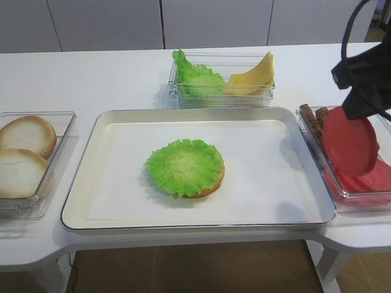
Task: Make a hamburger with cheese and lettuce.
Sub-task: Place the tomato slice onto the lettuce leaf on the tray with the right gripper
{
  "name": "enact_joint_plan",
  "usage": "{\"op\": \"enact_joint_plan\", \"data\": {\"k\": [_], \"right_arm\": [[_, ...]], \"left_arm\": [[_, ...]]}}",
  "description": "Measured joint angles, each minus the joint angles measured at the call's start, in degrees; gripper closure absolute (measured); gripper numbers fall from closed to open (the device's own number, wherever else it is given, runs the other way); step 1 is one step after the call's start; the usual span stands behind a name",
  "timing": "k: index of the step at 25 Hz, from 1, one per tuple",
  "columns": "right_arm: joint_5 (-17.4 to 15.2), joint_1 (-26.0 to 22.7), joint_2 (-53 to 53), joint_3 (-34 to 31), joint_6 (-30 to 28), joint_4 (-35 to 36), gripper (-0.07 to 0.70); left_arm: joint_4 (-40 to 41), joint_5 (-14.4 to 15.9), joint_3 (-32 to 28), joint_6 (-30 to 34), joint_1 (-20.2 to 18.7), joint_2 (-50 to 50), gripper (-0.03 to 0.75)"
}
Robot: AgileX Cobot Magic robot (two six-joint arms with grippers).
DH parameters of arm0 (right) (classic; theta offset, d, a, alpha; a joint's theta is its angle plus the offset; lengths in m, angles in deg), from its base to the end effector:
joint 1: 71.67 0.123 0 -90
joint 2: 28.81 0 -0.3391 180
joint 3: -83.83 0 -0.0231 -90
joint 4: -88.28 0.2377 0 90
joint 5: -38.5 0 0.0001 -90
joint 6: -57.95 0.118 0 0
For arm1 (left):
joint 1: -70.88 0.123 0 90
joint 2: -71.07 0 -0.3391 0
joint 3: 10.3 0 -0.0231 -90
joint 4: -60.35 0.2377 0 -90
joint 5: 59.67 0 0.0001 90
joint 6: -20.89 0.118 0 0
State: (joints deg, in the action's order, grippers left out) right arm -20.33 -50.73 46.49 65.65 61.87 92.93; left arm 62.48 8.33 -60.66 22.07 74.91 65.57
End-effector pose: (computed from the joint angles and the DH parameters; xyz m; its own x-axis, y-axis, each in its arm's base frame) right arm 0.1908 0.0818 0.3554 -0.8640 -0.2128 -0.4564 -0.2932 0.9494 0.1124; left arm -0.0560 0.0001 0.2423 -0.5587 -0.0048 -0.8294 -0.0795 0.9957 0.0479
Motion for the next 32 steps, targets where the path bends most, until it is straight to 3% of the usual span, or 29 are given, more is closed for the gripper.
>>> {"op": "enact_joint_plan", "data": {"k": [12, 22, 32], "right_arm": [[-2.4, 0.9, 4.1, 10.7, -1.9, 2.2, 0.551], [-2.9, 13.3, 15.1, 19.5, 0.7, -2.7, 0.551], [-1.9, 19.9, 27.6, 26.9, 1.9, -7.7, 0.552]], "left_arm": [[0.0, 0.0, 0.0, 0.0, 0.0, 0.0, 0.363], [0.0, 0.0, 0.0, 0.0, 0.0, 0.0, 0.363], [0.0, 0.0, 0.0, 0.0, 0.0, 0.0, 0.363]]}}
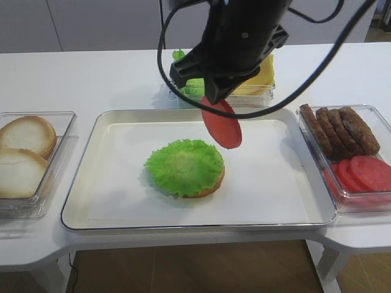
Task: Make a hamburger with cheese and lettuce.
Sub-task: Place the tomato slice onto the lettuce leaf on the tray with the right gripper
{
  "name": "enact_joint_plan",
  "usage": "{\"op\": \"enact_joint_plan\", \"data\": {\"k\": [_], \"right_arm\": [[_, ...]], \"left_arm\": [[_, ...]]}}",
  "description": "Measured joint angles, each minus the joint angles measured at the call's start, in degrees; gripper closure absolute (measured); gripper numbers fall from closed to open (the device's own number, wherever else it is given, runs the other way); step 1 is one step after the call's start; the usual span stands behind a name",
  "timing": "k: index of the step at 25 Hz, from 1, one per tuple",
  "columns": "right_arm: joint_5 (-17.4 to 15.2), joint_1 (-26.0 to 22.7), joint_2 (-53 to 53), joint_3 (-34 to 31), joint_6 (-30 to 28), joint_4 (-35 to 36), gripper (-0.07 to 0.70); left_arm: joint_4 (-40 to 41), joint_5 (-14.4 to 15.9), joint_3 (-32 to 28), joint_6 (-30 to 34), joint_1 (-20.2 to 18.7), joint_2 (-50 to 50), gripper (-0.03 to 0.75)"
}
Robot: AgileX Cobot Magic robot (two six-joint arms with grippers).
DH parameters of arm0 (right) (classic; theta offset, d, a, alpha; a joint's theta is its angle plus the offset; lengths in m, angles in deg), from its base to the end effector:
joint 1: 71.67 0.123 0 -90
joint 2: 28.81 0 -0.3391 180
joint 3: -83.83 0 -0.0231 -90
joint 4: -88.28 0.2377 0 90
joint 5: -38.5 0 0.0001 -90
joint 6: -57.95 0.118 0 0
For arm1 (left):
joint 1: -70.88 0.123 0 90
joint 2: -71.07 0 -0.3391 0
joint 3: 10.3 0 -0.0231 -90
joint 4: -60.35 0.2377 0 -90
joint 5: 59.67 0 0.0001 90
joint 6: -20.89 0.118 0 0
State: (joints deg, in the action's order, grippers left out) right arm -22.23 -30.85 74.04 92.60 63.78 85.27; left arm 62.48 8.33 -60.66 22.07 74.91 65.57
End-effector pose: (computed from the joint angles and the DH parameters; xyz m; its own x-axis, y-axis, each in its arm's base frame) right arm 0.2792 0.2340 0.3531 -0.7311 -0.5312 -0.4281 -0.5844 0.8114 -0.0089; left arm -0.0560 0.0001 0.2423 -0.5587 -0.0048 -0.8294 -0.0795 0.9957 0.0479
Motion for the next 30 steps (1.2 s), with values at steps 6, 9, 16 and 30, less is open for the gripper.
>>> {"op": "enact_joint_plan", "data": {"k": [6, 9, 16, 30], "right_arm": [[0.8, 1.9, 5.5, 1.1, 0.3, -4.5, 0.554], [1.0, 1.9, 6.5, 1.1, 0.5, -6.2, 0.554], [2.8, 1.9, 6.7, 1.1, 0.8, -7.6, 0.554], [4.2, 1.9, 7.1, 1.1, 1.3, -7.6, 0.554]], "left_arm": [[0.0, 0.0, 0.0, 0.0, 0.0, 0.0, 0.363], [0.0, 0.0, 0.0, 0.0, 0.0, 0.0, 0.363], [0.0, 0.0, 0.0, 0.0, 0.0, 0.0, 0.363], [0.0, 0.0, 0.0, 0.0, 0.0, 0.0, 0.363]]}}
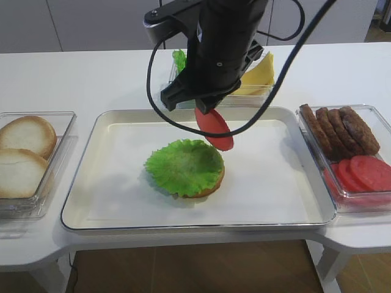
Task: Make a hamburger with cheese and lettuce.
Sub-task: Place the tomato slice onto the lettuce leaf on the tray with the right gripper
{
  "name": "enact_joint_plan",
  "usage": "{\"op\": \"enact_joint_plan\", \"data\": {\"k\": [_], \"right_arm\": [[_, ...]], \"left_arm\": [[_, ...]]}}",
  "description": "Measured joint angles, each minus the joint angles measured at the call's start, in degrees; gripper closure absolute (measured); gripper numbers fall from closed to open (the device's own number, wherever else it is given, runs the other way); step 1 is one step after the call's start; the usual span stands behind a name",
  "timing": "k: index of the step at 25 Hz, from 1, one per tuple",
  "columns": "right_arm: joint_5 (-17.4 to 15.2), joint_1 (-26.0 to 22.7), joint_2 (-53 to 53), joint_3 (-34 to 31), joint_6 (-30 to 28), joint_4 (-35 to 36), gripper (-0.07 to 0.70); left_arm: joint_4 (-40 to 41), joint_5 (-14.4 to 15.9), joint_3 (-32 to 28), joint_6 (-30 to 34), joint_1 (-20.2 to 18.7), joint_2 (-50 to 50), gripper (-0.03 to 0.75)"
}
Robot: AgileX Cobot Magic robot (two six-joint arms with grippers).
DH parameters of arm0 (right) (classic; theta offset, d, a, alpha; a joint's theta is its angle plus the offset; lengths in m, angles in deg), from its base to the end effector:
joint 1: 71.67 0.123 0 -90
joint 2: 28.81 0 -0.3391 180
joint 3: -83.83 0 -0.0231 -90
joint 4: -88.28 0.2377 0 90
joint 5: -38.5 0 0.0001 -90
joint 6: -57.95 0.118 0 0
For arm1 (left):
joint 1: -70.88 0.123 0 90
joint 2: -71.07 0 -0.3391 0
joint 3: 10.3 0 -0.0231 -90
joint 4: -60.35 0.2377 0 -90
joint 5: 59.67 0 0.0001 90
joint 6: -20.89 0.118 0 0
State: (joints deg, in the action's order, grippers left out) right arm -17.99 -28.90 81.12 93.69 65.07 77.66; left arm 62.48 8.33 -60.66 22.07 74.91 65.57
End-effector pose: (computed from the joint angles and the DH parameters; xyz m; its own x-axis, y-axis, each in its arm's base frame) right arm 0.3065 0.2589 0.3163 -0.6842 -0.6045 -0.4080 -0.6110 0.7806 -0.1319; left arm -0.0560 0.0001 0.2423 -0.5587 -0.0048 -0.8294 -0.0795 0.9957 0.0479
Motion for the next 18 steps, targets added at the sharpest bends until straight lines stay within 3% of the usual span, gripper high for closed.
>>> {"op": "enact_joint_plan", "data": {"k": [18], "right_arm": [[0.1, 0.0, 1.4, 0.0, 0.0, 3.8, 0.554]], "left_arm": [[0.0, 0.0, 0.0, 0.0, 0.0, 0.0, 0.363]]}}
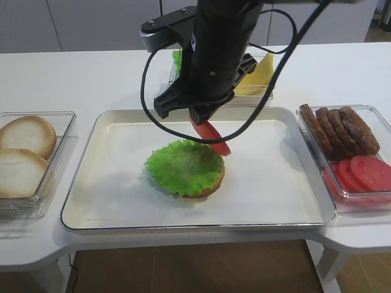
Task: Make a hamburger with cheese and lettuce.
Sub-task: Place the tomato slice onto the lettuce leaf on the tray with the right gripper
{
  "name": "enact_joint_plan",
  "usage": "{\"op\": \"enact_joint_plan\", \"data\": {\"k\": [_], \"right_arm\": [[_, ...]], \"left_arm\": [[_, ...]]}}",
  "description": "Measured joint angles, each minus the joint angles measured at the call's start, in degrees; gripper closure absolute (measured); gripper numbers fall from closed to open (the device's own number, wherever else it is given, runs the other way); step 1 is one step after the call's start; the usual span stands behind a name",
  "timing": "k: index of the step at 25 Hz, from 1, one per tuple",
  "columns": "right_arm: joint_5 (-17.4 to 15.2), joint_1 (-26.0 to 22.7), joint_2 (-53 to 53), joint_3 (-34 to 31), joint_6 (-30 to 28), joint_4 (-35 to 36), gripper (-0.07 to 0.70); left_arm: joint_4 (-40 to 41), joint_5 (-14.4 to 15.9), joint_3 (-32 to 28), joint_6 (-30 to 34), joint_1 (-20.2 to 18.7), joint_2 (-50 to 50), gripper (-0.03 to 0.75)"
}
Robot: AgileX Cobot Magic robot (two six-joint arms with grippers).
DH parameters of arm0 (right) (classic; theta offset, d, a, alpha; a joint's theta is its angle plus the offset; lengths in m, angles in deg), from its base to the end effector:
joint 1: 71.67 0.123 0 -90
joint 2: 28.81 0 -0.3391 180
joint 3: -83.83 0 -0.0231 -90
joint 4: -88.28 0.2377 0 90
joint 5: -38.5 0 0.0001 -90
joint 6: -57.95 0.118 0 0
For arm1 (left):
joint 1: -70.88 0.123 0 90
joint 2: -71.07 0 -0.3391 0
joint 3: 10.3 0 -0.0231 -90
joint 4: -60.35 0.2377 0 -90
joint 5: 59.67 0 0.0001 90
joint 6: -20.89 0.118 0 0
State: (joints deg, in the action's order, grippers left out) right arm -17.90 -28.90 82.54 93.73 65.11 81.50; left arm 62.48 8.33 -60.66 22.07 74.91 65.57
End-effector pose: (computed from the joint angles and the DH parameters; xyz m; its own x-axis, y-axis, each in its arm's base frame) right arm 0.3056 0.2669 0.3056 -0.7162 -0.5822 -0.3848 -0.6070 0.7918 -0.0683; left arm -0.0560 0.0001 0.2423 -0.5587 -0.0048 -0.8294 -0.0795 0.9957 0.0479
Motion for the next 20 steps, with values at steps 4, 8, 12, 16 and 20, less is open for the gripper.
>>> {"op": "enact_joint_plan", "data": {"k": [4, 8, 12, 16, 20], "right_arm": [[0.0, 0.0, 0.0, 0.0, 0.0, 1.4, 0.554], [0.0, 0.0, 0.0, 0.0, 0.0, 2.9, 0.553], [0.0, 0.0, 0.0, 0.0, 0.0, 4.3, 0.544], [0.0, 0.0, 0.0, 0.0, 0.0, 5.4, 0.472], [0.0, 0.0, 0.0, 0.0, 0.0, 6.8, 0.395]], "left_arm": [[0.0, 0.0, 0.0, 0.0, 0.0, 0.0, 0.363], [0.0, 0.0, 0.0, 0.0, 0.0, 0.0, 0.363], [0.0, 0.0, 0.0, 0.0, 0.0, 0.0, 0.363], [0.0, 0.0, 0.0, 0.0, 0.0, 0.0, 0.363], [0.0, 0.0, 0.0, 0.0, 0.0, 0.0, 0.363]]}}
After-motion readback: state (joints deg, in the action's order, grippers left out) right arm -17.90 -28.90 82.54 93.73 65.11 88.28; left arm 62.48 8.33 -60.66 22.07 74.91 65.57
